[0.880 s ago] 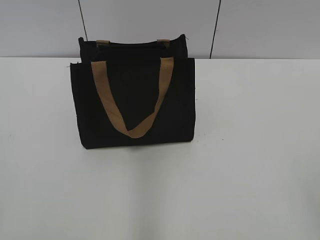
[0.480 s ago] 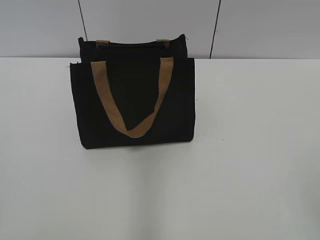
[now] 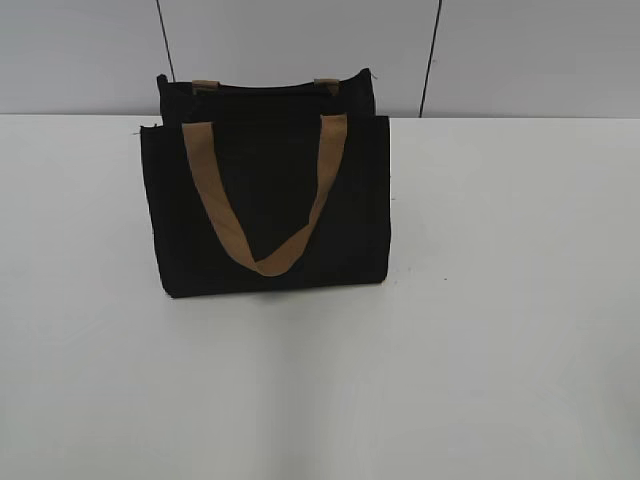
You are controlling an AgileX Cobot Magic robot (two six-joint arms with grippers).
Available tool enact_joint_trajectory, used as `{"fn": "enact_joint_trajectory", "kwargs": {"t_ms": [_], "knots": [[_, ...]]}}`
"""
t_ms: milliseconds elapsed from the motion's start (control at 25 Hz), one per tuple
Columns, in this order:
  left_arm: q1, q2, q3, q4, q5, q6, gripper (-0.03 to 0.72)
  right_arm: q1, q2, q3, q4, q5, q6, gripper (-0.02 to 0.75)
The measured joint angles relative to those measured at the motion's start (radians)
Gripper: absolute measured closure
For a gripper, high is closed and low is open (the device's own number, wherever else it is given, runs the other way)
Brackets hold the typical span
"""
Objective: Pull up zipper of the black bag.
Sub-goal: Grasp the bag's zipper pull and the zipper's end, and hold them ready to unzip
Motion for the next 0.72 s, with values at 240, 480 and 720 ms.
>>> {"fn": "enact_joint_trajectory", "kwargs": {"t_ms": [240,480,720], "knots": [[0.0,0.0,0.0,0.0,0.0,0.0,0.451,0.0,0.0,0.0,0.0,0.0,0.0,0.329],[0.0,0.0,0.0,0.0,0.0,0.0,0.451,0.0,0.0,0.0,0.0,0.0,0.0,0.329],[0.0,0.0,0.0,0.013,0.0,0.0,0.446,0.0,0.0,0.0,0.0,0.0,0.0,0.329]]}}
